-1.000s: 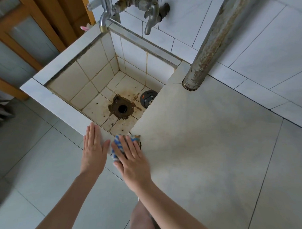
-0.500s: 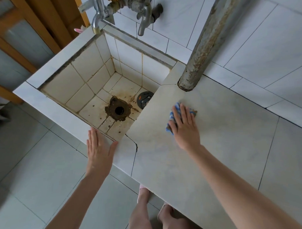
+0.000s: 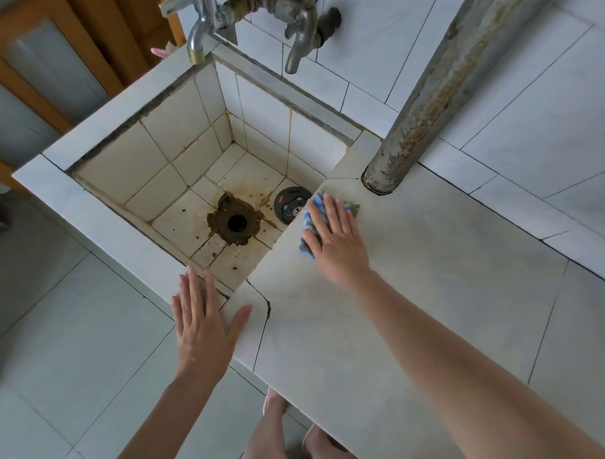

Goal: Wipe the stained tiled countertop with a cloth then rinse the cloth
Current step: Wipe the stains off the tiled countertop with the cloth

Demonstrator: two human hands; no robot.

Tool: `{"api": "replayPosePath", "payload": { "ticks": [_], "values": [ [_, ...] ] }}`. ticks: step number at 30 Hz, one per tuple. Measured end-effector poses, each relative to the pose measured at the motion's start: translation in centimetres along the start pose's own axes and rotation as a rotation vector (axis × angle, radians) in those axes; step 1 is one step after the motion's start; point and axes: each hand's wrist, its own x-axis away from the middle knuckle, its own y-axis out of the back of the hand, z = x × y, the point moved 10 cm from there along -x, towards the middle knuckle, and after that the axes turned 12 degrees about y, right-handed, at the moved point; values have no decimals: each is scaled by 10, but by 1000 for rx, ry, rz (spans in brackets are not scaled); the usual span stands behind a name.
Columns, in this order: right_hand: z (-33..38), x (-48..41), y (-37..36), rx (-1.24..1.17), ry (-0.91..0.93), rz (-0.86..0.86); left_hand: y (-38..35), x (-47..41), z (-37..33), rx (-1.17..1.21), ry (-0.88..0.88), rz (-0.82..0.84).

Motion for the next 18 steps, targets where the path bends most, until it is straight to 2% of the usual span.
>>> {"api": "replayPosePath", "payload": {
  "ticks": [4, 8, 15, 18],
  "values": [
    [-60, -29, -5, -139, -232, 140, -3, 0, 1, -19, 3, 2],
    [-87, -42, 1, -358, -485, 87, -4, 1, 2, -30, 15, 2],
    [-105, -65, 6, -389, -604, 89, -4, 1, 2, -32, 14, 6],
    [-112, -72, 7, -365, -709, 96, -2, 0, 1, -28, 8, -5]
  ]
}}
